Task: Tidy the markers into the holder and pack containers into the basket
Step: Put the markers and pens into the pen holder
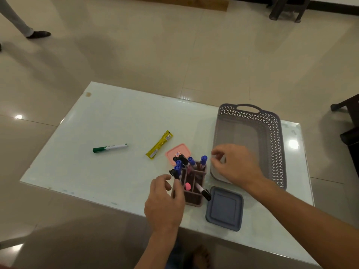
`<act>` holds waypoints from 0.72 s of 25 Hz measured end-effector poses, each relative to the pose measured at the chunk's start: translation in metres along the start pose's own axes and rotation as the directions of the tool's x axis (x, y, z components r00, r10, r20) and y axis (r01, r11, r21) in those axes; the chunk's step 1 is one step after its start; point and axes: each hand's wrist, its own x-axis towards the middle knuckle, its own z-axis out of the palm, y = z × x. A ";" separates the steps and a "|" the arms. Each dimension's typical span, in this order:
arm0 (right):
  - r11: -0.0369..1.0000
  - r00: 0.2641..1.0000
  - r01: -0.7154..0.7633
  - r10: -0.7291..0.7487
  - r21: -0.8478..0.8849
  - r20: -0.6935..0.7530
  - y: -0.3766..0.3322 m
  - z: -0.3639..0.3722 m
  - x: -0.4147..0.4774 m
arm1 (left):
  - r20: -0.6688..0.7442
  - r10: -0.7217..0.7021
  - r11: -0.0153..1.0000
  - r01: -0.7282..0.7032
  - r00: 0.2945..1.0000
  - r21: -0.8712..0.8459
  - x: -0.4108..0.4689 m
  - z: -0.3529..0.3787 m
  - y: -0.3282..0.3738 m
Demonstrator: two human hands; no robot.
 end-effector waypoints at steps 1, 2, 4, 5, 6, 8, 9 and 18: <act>1.000 1.000 -0.026 0.026 -0.014 0.000 0.007 -0.003 0.000 | -0.052 -0.006 0.999 0.004 0.999 -0.038 0.004 -0.004 0.001; 0.999 0.999 -0.031 0.032 -0.031 0.023 0.012 -0.003 0.001 | -0.094 0.002 0.998 -0.007 0.996 -0.058 0.009 -0.008 0.003; 0.999 0.996 0.014 -0.010 -0.045 0.091 0.009 0.002 0.006 | -0.143 0.006 0.998 -0.016 0.990 -0.066 0.030 -0.012 0.013; 0.998 0.993 0.048 -0.043 -0.044 0.109 0.004 0.004 0.010 | -0.133 0.003 0.999 -0.010 0.991 -0.050 0.048 -0.011 0.019; 0.995 0.990 0.087 -0.081 -0.043 0.118 -0.001 0.005 0.015 | -0.074 0.009 1.000 -0.009 0.997 -0.002 0.068 -0.009 0.024; 0.986 0.974 0.156 -0.144 -0.058 0.174 -0.012 0.009 0.026 | 0.191 0.040 0.980 -0.075 0.981 0.183 0.110 -0.001 0.034; 0.979 0.961 0.188 -0.167 -0.078 0.222 -0.017 0.011 0.032 | 0.352 0.025 0.951 -0.131 0.936 0.281 0.127 0.005 0.041; 0.930 0.891 0.321 -0.232 -0.179 0.389 -0.021 0.024 0.051 | 0.815 -0.228 0.775 -0.408 0.533 0.484 0.175 0.030 0.067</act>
